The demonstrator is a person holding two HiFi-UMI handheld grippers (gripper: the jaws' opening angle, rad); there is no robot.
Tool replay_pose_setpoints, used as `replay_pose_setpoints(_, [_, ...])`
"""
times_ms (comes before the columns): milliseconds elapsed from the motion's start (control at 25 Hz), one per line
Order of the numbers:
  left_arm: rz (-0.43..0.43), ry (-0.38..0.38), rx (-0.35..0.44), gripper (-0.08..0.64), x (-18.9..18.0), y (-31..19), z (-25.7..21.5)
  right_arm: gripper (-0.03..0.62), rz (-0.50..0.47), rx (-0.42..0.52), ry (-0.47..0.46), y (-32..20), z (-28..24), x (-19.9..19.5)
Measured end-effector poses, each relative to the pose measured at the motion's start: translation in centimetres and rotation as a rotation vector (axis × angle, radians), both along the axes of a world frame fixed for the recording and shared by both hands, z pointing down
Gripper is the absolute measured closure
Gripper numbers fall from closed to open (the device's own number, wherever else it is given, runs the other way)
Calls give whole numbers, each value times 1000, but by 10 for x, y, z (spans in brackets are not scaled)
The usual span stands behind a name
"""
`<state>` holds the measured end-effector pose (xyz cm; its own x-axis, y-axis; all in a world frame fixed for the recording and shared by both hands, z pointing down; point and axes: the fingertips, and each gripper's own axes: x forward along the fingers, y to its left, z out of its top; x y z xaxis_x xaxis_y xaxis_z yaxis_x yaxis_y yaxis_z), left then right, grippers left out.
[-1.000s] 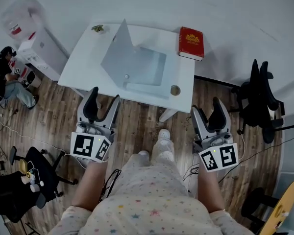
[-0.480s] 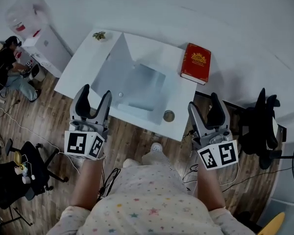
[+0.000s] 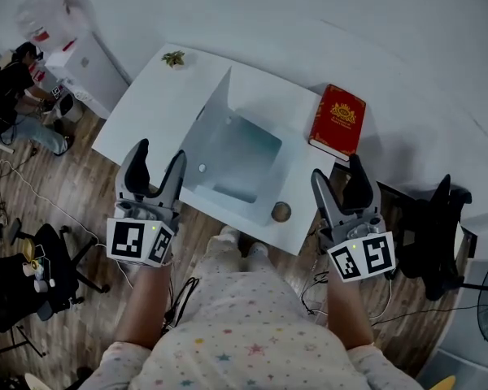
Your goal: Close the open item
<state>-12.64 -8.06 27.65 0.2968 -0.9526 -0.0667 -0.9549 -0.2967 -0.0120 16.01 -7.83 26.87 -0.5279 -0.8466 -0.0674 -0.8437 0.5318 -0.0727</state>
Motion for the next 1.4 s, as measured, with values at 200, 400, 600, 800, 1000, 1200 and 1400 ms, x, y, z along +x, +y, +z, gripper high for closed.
replay_pose_setpoints(200, [38,8,29,290,-14,-39,-10,279,37,3,5,-27,0,-14])
replay_pose_setpoints(400, [81,15,49,290,-32,-81,-20,279,99,15,2,-52,-4,-25])
replay_pose_setpoints(600, [114,23,36,290,-47,-115,-14,279,145,2,-2,-70,1,-35])
replay_pose_setpoints(800, [122,37,-2,290,-50,-128,1,279,150,-36,-2,-81,14,-40])
replay_pose_setpoints(1000, [98,35,-50,290,-50,-133,22,279,92,-64,0,-93,19,-48])
replay_pose_setpoints(1200, [84,12,-124,290,-41,-137,52,286,7,-100,-5,-107,24,-60])
replay_pose_setpoints(1400, [79,5,-178,290,-33,-142,75,292,-50,-137,-11,-120,34,-69])
